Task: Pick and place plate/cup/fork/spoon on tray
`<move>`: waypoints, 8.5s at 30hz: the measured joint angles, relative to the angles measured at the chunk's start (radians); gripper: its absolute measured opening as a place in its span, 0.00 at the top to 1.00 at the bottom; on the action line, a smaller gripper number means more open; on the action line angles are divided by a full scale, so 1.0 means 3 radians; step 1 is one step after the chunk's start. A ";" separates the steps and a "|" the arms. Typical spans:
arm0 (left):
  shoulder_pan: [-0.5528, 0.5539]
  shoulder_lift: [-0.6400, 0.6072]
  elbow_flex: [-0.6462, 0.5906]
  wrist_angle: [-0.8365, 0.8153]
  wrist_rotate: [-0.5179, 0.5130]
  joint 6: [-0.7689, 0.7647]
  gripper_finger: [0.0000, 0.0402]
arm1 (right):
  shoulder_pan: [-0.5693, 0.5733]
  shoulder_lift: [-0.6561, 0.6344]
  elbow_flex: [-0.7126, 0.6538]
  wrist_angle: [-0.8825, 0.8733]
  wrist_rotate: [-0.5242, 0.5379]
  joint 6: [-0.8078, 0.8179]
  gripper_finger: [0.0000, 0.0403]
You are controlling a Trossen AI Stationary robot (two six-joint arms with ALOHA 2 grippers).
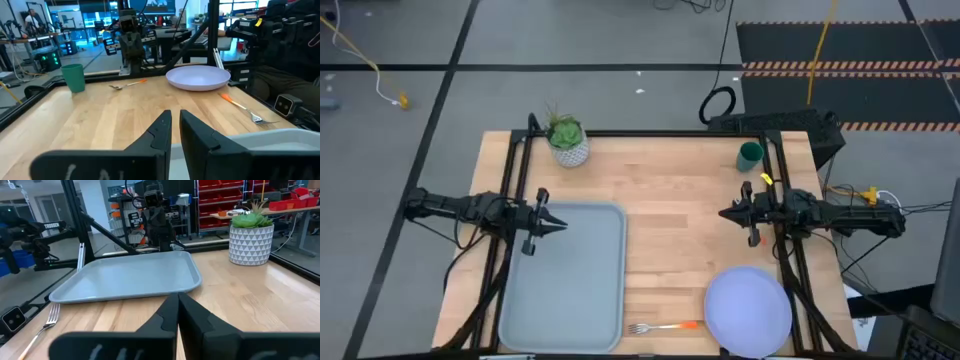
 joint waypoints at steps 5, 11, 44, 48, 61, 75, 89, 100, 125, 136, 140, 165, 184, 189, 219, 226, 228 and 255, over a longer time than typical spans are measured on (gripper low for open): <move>0.0000 -0.0001 0.0000 -0.0001 0.0001 0.0000 0.90 | -0.0001 0.0000 0.0000 0.0000 0.0000 0.0000 1.00; 0.0001 -0.0001 -0.0001 -0.0001 0.0001 0.0000 0.90 | -0.0001 0.0000 0.0000 0.0000 0.0000 -0.0001 1.00; 0.0001 -0.0001 -0.0001 -0.0001 0.0001 0.0000 0.90 | 0.0000 0.0000 0.0000 0.0000 0.0000 0.0000 1.00; 0.0000 -0.0001 -0.0001 -0.0001 0.0001 0.0000 0.90 | 0.0000 0.0000 0.0001 0.0000 0.0000 0.0001 1.00; 0.0000 0.0000 0.0000 -0.0001 0.0000 0.0000 0.90 | 0.0000 -0.0001 0.0000 0.0000 0.0001 -0.0001 1.00; 0.0001 -0.0001 0.0000 -0.0001 0.0001 0.0000 0.90 | -0.0001 0.0000 0.0001 0.0000 0.0000 0.0000 1.00; 0.0001 0.0000 -0.0001 -0.0001 0.0001 0.0000 0.90 | -0.0001 0.0000 0.0001 0.0000 0.0001 0.0000 1.00; 0.0000 0.0000 -0.0001 -0.0001 0.0000 0.0000 0.90 | -0.0001 0.0000 0.0000 0.0000 0.0000 0.0000 1.00; 0.0000 0.0000 0.0000 0.0000 0.0001 0.0000 0.90 | 0.0000 0.0001 0.0000 0.0000 0.0001 0.0000 1.00; 0.0000 0.0000 -0.0001 -0.0001 0.0001 0.0000 0.90 | -0.0001 0.0001 0.0001 0.0000 0.0000 0.0000 1.00; 0.0000 -0.0001 -0.0001 -0.0001 0.0001 0.0000 0.90 | 0.0000 0.0000 0.0000 0.0000 0.0001 0.0001 1.00; 0.0000 0.0000 0.0000 0.0000 0.0001 0.0000 0.90 | -0.0001 0.0000 0.0000 0.0000 0.0001 -0.0001 1.00; 0.0001 0.0000 0.0000 -0.0001 0.0001 0.0000 0.90 | 0.0000 0.0000 0.0000 0.0000 0.0000 0.0001 1.00; 0.0000 0.0000 0.0000 -0.0001 0.0001 0.0000 0.90 | 0.0000 -0.0001 0.0000 0.0000 0.0000 0.0000 1.00; 0.0000 0.0000 -0.0001 -0.0001 0.0000 0.0000 0.90 | -0.0001 0.0000 0.0000 0.0000 0.0000 0.0000 1.00; 0.0001 -0.0001 -0.0001 0.0023 0.0000 0.0000 0.90 | 0.0000 0.0001 0.0001 0.0000 0.0001 0.0000 1.00; 0.0000 0.0000 0.0000 0.0051 0.0000 0.0000 0.90 | 0.0000 0.0000 0.0000 0.0000 0.0000 0.0000 1.00; 0.0001 -0.0001 0.0000 0.0626 0.0001 -0.0141 0.90 | 0.0000 0.0001 0.0001 0.0015 0.0010 -0.0034 1.00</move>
